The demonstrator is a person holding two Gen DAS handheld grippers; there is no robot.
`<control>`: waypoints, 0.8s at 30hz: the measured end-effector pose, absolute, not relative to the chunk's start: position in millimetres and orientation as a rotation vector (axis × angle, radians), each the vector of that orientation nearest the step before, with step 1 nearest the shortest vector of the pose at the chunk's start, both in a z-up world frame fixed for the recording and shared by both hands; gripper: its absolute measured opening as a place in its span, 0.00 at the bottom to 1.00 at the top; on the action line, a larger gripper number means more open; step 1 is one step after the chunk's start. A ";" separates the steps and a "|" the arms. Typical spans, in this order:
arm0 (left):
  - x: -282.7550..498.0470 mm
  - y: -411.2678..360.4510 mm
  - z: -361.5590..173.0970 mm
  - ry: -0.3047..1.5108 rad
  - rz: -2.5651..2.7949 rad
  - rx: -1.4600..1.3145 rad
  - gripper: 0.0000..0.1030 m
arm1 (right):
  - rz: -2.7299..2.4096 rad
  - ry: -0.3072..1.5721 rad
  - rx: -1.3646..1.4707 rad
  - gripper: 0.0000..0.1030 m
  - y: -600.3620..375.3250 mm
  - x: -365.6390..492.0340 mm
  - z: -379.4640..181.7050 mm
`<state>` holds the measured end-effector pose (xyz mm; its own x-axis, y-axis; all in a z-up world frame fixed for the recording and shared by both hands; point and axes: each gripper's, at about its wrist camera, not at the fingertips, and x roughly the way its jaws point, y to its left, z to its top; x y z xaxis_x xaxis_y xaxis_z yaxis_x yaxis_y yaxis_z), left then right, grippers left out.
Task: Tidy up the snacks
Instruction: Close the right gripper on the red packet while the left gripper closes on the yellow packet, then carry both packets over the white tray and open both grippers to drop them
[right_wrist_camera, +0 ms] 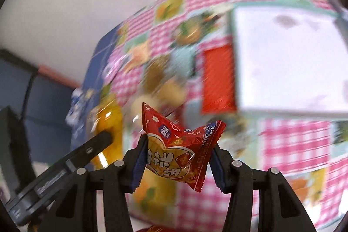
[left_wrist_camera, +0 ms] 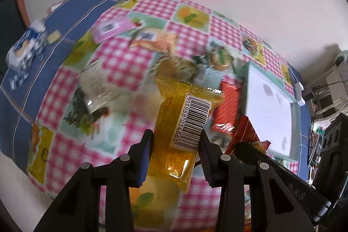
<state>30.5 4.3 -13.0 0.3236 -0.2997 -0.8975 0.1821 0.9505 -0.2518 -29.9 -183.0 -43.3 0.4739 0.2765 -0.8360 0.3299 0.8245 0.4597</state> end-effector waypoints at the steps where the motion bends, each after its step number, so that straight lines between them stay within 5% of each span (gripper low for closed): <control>1: 30.8 -2.8 -10.1 1.196 -0.322 -0.104 0.41 | -0.062 1.088 0.640 0.53 -191.0 -29.5 -41.5; 24: 74.2 -207.4 -42.3 1.182 -0.491 0.044 0.42 | -0.765 0.934 0.661 0.53 -375.1 -42.3 -52.8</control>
<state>74.2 -207.4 -42.3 0.2867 -0.3448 -0.8938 0.3902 0.8941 -0.2198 -42.3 -375.1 -52.8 0.3793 -0.2828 -0.8810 0.8083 0.5646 0.1668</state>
